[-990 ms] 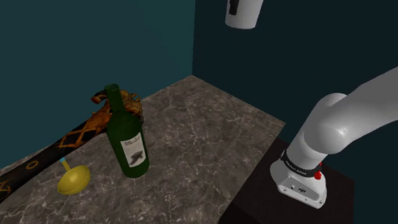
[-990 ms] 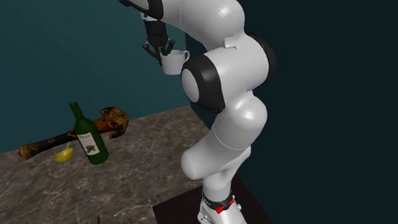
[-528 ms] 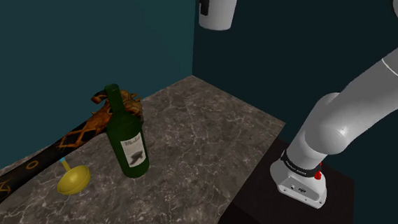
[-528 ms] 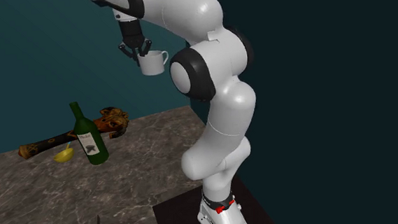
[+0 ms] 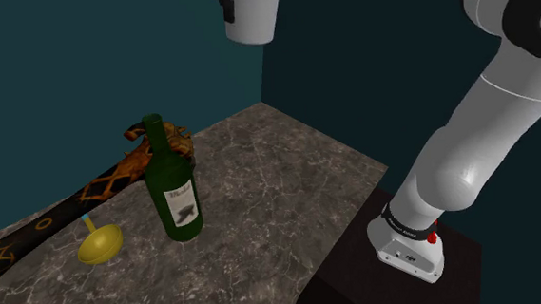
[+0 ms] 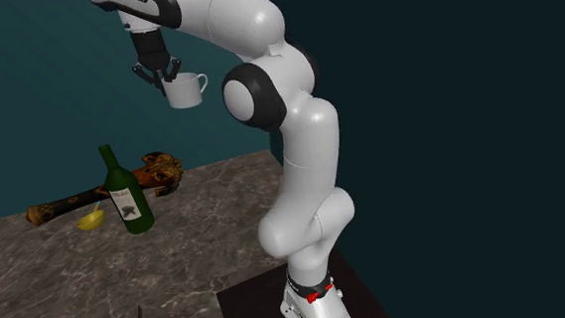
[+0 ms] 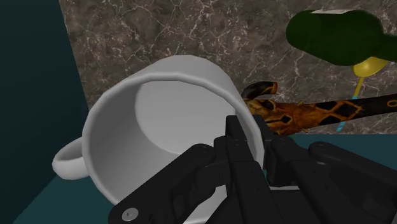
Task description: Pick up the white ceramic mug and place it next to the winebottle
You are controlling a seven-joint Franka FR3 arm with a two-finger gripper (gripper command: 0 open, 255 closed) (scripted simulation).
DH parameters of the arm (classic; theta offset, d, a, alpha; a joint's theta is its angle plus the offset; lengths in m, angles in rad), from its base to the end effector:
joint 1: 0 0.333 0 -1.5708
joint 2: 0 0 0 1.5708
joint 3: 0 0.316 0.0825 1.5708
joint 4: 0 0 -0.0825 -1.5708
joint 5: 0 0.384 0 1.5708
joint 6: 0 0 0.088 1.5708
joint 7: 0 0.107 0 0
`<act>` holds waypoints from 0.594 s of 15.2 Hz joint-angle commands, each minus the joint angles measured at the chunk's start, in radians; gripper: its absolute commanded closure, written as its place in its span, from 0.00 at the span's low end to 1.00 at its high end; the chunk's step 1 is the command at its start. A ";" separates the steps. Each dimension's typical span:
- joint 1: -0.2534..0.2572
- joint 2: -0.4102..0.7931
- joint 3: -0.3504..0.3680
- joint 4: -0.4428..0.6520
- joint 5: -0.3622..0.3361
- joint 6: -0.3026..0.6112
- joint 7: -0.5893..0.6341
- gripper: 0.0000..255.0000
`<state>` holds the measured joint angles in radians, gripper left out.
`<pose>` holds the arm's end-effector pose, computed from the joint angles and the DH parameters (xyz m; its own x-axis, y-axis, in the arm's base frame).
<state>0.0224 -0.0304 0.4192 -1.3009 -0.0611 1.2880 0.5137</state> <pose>0.4588 0.2137 0.7373 0.9949 -0.0881 0.0483 -0.0907 -0.9944 0.0539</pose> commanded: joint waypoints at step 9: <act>0.025 0.044 0.030 -0.072 -0.016 0.109 0.062 1.00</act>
<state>0.0504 0.0253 0.4519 -1.3444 -0.0830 1.3780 0.5777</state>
